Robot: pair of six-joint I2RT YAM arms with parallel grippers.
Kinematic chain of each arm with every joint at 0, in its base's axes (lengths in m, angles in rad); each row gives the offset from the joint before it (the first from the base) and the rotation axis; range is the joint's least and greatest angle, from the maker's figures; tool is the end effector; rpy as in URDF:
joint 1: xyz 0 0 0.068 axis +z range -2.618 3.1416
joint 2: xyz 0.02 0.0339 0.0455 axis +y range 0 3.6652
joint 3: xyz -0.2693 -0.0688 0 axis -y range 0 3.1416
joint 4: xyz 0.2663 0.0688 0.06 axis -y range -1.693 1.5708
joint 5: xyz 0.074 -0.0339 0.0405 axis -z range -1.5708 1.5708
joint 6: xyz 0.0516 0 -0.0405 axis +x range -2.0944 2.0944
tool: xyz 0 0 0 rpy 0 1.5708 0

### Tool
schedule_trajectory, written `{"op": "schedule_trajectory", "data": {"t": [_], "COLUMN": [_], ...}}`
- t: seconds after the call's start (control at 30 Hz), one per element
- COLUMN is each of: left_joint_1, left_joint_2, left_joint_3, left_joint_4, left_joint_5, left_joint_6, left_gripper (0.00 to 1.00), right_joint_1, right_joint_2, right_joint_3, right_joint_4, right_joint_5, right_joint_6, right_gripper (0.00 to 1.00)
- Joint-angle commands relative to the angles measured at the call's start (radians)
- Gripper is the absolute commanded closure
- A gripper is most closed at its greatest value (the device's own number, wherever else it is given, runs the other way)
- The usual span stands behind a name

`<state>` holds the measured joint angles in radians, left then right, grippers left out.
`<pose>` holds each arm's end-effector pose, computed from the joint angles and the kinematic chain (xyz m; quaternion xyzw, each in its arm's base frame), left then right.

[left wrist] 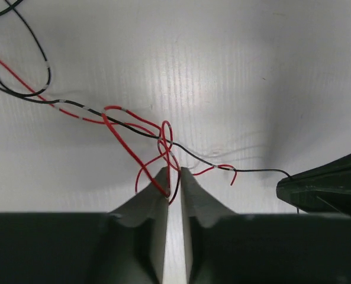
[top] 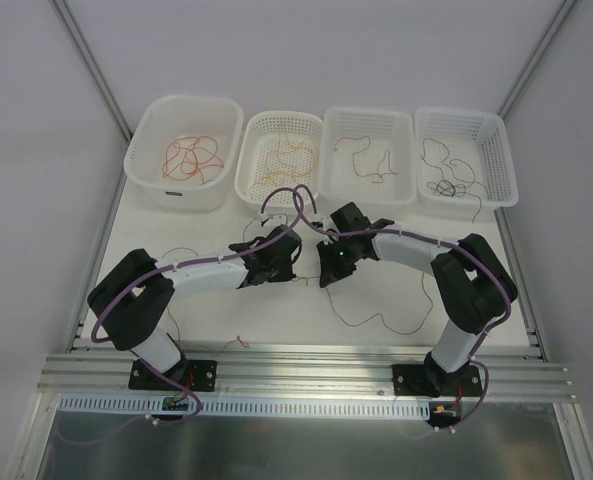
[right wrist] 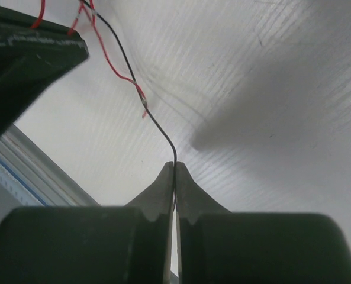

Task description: Untangle the cables

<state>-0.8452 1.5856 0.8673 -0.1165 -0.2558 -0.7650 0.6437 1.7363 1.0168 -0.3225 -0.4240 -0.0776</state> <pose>0.2401 -0.2511 0.1608 -0.0087 0.9265 -0.1747 0.3331 0.2794 0.2362 0.1443 -0.3844 0.8635 0.2664 0.1886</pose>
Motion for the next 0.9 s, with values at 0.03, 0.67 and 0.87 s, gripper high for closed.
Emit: {"op": "schedule_trajectory", "data": {"t": [0.03, 0.67, 0.87], "left_joint_1": [-0.006, 0.629, 0.839], "left_joint_2": [-0.061, -0.571, -0.579], "left_joint_3": [-0.011, -0.134, -0.099], "left_joint_4": [-0.052, -0.463, -0.466], "left_joint_5": [-0.071, -0.207, -0.163], "left_joint_6": [0.045, 0.277, 0.297], "left_gripper": [1.0, 1.0, 1.0], "right_joint_1": [-0.013, -0.634, -0.898], "right_joint_2": [-0.078, -0.69, -0.804], "right_joint_3": [-0.012, -0.023, 0.103], "right_joint_4": [-0.018, -0.344, -0.357], "right_joint_5": [0.037, 0.04, 0.007], "right_joint_6": [-0.007, 0.153, 0.286], "right_gripper": [0.99, 0.99, 0.99]}}
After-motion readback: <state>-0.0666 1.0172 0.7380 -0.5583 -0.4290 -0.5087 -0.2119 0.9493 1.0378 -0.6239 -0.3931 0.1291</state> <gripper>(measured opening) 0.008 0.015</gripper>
